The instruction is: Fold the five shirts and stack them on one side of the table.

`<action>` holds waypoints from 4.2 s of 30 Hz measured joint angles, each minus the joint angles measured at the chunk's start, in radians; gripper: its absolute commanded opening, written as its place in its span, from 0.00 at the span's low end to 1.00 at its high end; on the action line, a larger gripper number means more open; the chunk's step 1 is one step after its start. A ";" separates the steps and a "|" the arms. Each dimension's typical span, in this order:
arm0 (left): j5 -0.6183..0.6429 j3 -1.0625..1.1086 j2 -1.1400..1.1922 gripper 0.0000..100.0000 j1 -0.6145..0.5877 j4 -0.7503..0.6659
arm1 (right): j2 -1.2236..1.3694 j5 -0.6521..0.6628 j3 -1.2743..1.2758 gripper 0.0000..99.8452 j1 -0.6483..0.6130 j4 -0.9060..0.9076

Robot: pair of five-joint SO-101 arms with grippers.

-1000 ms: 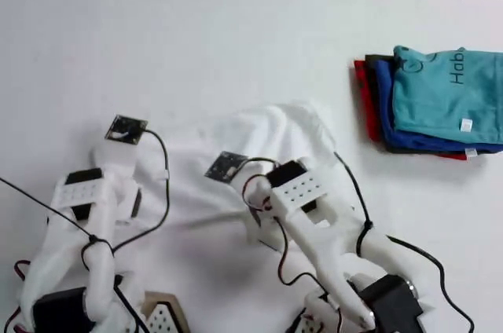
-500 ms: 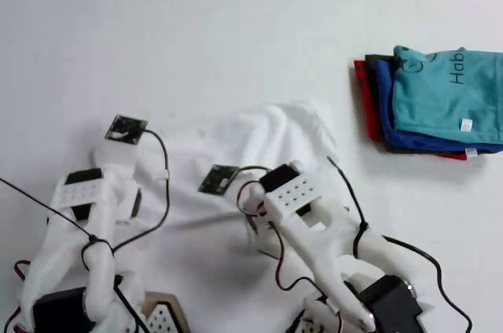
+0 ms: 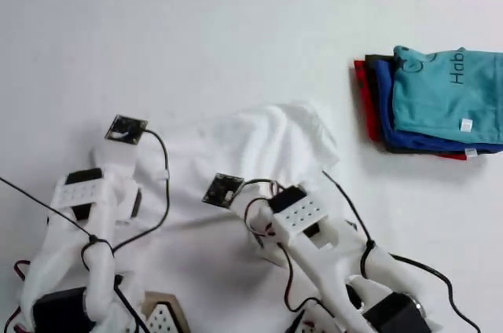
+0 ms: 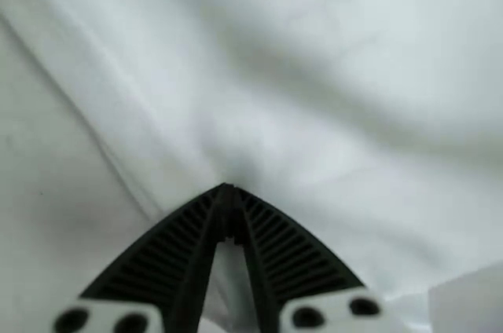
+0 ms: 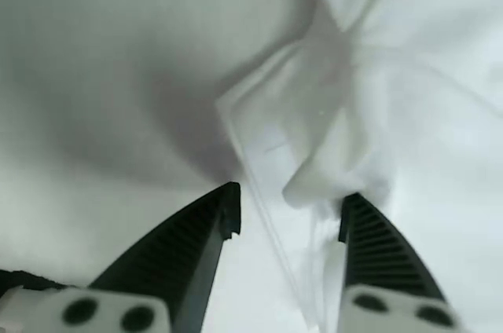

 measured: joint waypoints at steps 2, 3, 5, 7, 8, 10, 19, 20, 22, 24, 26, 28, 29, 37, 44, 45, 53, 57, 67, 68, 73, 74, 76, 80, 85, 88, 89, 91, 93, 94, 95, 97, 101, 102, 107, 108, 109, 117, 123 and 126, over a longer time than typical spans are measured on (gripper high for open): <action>0.000 0.000 0.000 0.03 0.000 0.000 | 0.035 0.000 -0.015 0.11 0.000 0.000; 0.000 0.000 0.000 0.03 0.000 0.000 | 0.061 0.000 -0.032 0.06 0.002 0.000; 0.000 0.000 0.000 0.03 0.000 0.000 | 0.126 0.000 -0.083 0.01 0.005 0.009; 0.000 0.000 0.000 0.03 0.000 0.000 | 0.195 0.017 -0.143 0.02 0.006 0.029; 0.000 0.000 0.000 0.03 0.000 0.000 | 0.226 0.026 -0.170 0.01 0.006 0.041; 0.000 0.000 0.000 0.03 0.000 0.000 | 0.281 0.034 -0.221 0.02 0.006 0.074; 0.000 0.000 0.000 0.03 0.000 0.000 | 0.236 0.046 -0.252 0.02 0.020 0.118; 0.000 0.000 0.000 0.03 0.000 0.000 | 0.215 0.060 -0.259 0.02 0.035 0.138; 0.000 0.000 0.000 0.03 0.000 0.000 | 0.175 0.107 -0.281 0.02 0.075 0.181; 0.000 0.000 0.000 0.03 0.000 0.000 | 0.153 0.153 -0.325 0.02 0.141 0.221; 0.000 0.000 0.000 0.03 0.000 0.000 | 0.153 0.190 -0.384 0.02 0.206 0.247; 0.000 0.000 0.000 0.03 0.000 0.000 | 0.158 0.221 -0.448 0.02 0.253 0.269; 0.000 0.000 0.000 0.03 0.000 0.000 | 0.169 0.233 -0.483 0.02 0.267 0.273; 0.000 0.000 0.000 0.03 0.000 0.000 | 0.434 0.249 -0.844 0.02 0.281 0.278; 0.000 0.002 0.000 0.03 0.000 -0.002 | 0.729 0.249 -1.175 0.03 0.287 0.319; 0.000 0.005 0.000 0.03 0.000 -0.003 | 0.760 0.249 -1.217 0.06 0.287 0.334; 0.000 0.009 -0.006 0.03 0.000 -0.006 | 0.905 0.244 -1.468 0.16 0.353 0.422; 0.000 0.009 -0.006 0.03 0.000 -0.006 | 0.908 0.181 -1.534 0.09 0.384 0.483; 0.000 0.009 -0.006 0.03 0.000 -0.006 | 0.738 0.137 -1.479 0.02 0.307 0.663; 0.000 0.009 -0.006 0.03 0.000 -0.006 | 0.710 0.137 -1.445 0.02 0.290 0.664; 0.000 0.009 -0.006 0.03 0.000 -0.006 | 0.647 0.132 -1.217 0.02 0.176 0.571; 0.000 0.009 -0.006 0.03 0.000 -0.006 | 0.647 0.126 -1.174 0.02 0.157 0.537; 0.000 0.009 -0.006 0.03 0.000 -0.006 | 0.647 0.084 -1.105 0.02 0.129 0.456; 0.000 0.009 -0.006 0.03 0.000 -0.006 | 0.647 0.006 -1.033 0.02 0.114 0.290; 0.000 0.009 -0.006 0.03 0.000 -0.006 | 0.647 -0.026 -0.970 0.02 0.117 0.150; 0.000 0.009 -0.006 0.03 0.000 -0.006 | 0.651 -0.029 -0.956 0.02 0.117 0.132; 0.000 0.009 -0.006 0.03 0.000 -0.006 | 0.657 -0.029 -0.956 0.02 0.115 0.132; 0.000 0.009 -0.006 0.03 0.000 -0.006 | 0.658 -0.029 -0.956 0.02 0.115 0.135; 0.000 0.009 -0.006 0.03 0.000 -0.006 | 0.655 -0.029 -0.968 0.02 0.117 0.164; 0.000 0.009 -0.006 0.03 0.000 -0.006 | 0.643 -0.029 -0.976 0.02 0.117 0.192; 0.000 0.009 -0.006 0.03 0.000 -0.006 | 0.620 -0.029 -0.985 0.02 0.117 0.216; 0.000 0.009 -0.006 0.03 0.000 -0.006 | 0.545 -0.029 -0.996 0.02 0.124 0.261; 0.000 0.005 -0.006 0.03 0.000 -0.005 | 0.391 -0.029 -0.999 0.02 0.169 0.342; 0.000 -0.009 -0.005 0.03 0.000 0.002 | 0.364 -0.029 -0.999 0.02 0.183 0.362; 0.000 -0.196 -0.031 0.03 0.000 0.198 | 0.288 -0.029 -0.999 0.02 0.261 0.439; 0.000 -0.245 -0.049 0.03 0.000 0.255 | 0.282 -0.029 -0.999 0.02 0.275 0.450; 0.000 -0.296 -0.071 0.03 0.000 0.310 | 0.279 -0.029 -0.999 0.02 0.290 0.456; 0.061 -0.371 -0.147 0.21 -0.069 0.439 | 0.278 -0.029 -0.994 0.02 0.345 0.473; 0.181 -0.350 0.021 0.24 -0.181 0.361 | 0.209 -0.028 -0.961 0.02 0.347 0.489; 0.198 -0.402 0.121 0.23 -0.198 0.356 | 0.155 0.003 -0.910 0.02 0.345 0.489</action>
